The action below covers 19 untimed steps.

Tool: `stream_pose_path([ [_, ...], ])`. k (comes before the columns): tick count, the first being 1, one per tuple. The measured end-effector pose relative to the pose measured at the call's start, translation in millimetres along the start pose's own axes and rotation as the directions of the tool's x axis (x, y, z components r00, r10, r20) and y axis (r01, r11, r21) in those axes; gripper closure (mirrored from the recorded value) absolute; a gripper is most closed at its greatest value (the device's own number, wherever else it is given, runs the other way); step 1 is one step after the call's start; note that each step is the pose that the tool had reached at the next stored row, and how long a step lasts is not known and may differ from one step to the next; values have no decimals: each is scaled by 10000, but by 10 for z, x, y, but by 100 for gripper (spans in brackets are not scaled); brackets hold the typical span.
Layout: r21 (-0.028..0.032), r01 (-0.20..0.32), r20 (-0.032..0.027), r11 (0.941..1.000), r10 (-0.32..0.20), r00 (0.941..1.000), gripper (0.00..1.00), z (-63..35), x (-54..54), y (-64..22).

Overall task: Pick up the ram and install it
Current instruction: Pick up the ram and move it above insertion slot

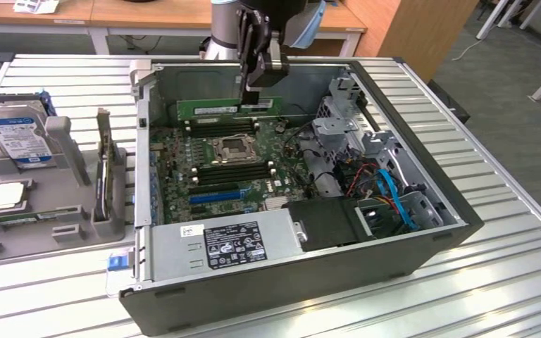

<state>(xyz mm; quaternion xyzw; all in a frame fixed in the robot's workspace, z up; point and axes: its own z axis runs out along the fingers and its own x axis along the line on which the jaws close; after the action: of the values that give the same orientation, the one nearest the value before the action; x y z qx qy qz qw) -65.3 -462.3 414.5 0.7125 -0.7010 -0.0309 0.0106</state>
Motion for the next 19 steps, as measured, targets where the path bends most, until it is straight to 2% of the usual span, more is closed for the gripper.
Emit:
stream_pose_path([
  [11, 1, 4, 51, 10000, -4, 10000, 89, 30, -206, -5],
  [19, 2, 6, 100, 10000, -6, 9999, 89, 92, -245, -10],
])
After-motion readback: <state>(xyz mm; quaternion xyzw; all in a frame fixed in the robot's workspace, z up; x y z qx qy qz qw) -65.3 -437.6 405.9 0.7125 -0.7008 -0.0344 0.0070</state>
